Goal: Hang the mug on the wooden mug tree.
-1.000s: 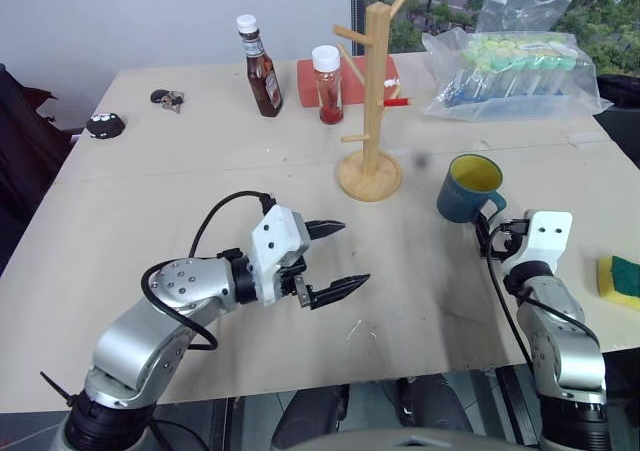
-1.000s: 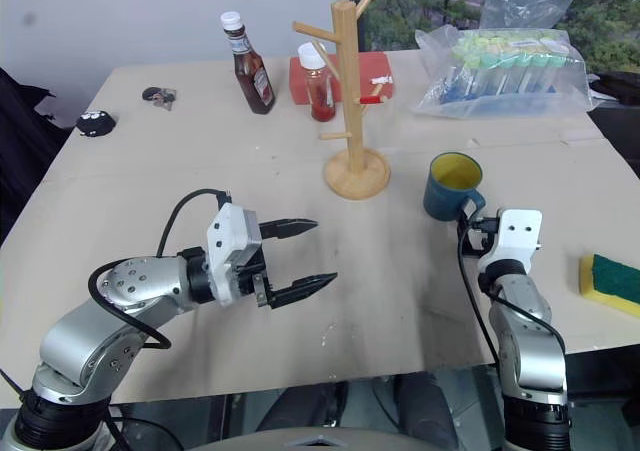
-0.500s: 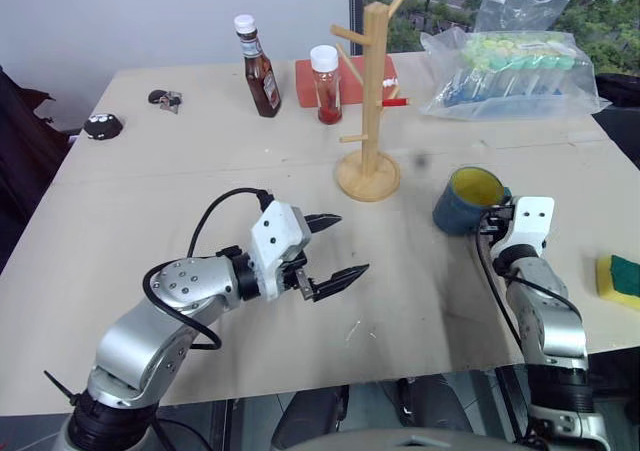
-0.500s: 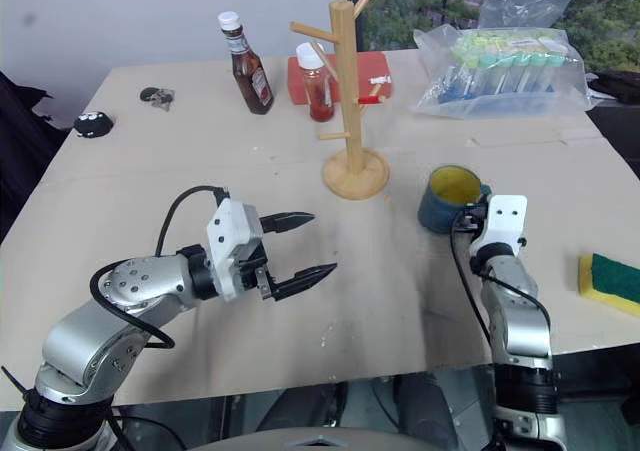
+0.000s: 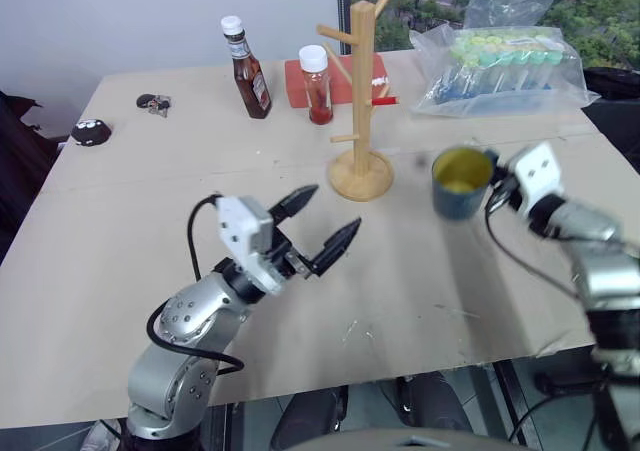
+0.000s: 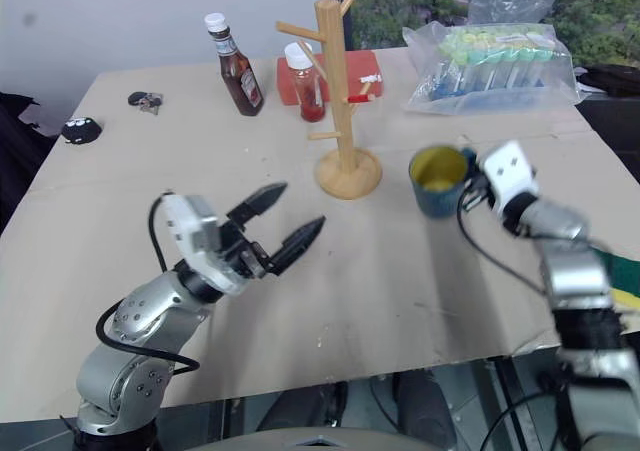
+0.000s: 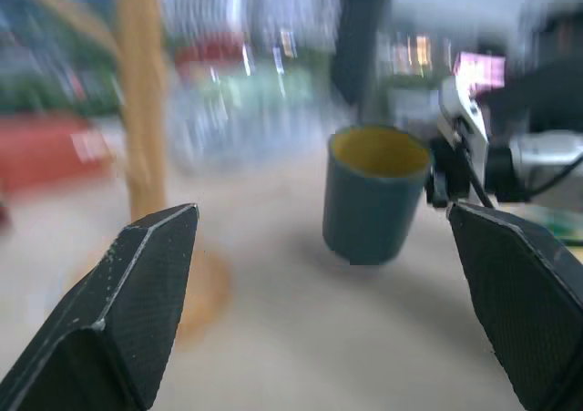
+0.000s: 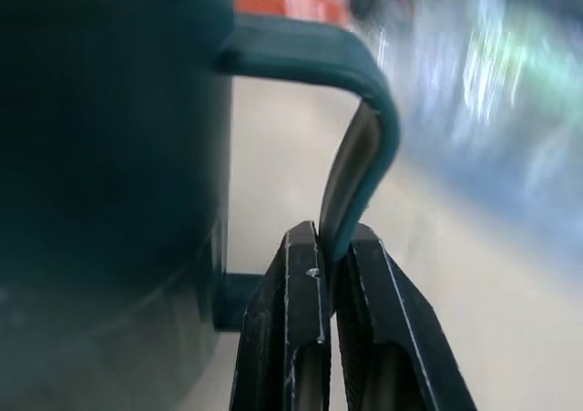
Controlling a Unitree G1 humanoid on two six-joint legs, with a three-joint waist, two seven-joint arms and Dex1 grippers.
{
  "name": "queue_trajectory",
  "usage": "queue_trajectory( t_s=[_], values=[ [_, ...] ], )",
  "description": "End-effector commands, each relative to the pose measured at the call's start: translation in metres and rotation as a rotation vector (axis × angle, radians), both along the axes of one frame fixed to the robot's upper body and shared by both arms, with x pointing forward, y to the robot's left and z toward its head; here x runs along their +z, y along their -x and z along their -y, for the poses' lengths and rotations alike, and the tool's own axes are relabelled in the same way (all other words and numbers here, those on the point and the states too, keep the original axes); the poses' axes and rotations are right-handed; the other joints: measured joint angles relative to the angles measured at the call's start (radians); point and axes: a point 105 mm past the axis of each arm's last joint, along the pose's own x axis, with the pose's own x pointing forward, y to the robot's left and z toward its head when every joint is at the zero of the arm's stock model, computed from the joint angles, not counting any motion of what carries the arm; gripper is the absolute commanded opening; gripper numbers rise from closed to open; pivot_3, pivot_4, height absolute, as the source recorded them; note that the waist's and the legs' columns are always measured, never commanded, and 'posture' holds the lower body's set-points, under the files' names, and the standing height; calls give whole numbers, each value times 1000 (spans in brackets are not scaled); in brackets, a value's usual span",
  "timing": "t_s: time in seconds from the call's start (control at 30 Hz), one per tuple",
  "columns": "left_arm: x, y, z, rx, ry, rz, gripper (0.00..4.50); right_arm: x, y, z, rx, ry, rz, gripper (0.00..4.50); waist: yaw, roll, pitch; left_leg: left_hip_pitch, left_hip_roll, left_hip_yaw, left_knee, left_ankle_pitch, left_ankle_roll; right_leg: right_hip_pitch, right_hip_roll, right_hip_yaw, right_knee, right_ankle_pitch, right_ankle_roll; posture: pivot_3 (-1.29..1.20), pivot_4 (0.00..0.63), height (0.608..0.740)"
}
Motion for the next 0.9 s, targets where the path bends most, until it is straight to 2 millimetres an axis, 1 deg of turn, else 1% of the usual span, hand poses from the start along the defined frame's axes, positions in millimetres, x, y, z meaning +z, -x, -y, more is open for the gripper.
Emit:
queue_trajectory(
  t_s=[0.03,0.13,0.17,0.23,0.37,0.53,0.6,0.63,0.9],
  values=[
    [12,6,-5,19,56,75,4500,19,13,-22,197,129,-52,25,3,-3,-1,0,1,0,0,0,0,1,1,-1,-1,0,0,0,150,740],
    [14,7,-3,2,85,87,4500,44,17,-38,293,221,-84,25,4,-3,0,-2,1,1,1,0,0,0,0,0,-3,1,-1,0,150,740],
    [14,8,-3,0,93,94,4500,51,18,-48,324,248,-91,25,2,-4,1,-2,1,1,1,-1,1,0,0,0,-4,1,-1,0,150,740],
    [15,7,-2,1,103,106,4500,60,17,-60,355,293,-107,25,2,-4,1,-2,1,5,2,-2,3,-1,0,4,-4,1,-1,0,150,740],
    [19,7,-1,22,88,160,4500,74,4,-81,321,330,-119,25,6,-5,1,-3,1,3,2,-2,3,-2,-1,2,-5,1,-1,0,150,740],
    [24,8,-4,43,103,210,4500,77,-5,-93,325,371,-126,25,18,-5,1,-8,1,2,2,-2,3,-6,-1,0,-6,2,-1,0,150,740],
    [25,9,-5,47,107,217,4500,77,-8,-95,326,387,-123,25,21,-5,1,-19,0,2,5,-2,3,-16,-1,1,-4,4,-3,0,150,740],
    [25,10,-5,48,106,219,4500,79,-9,-97,327,389,-120,25,23,-5,1,-21,0,2,7,-2,3,-18,-1,1,-4,4,-3,0,150,740],
    [22,14,-2,42,113,225,4500,92,-17,-109,336,390,-95,25,24,-5,1,-22,0,3,7,-2,3,-18,-1,1,-3,5,-3,0,150,740]
  ],
)
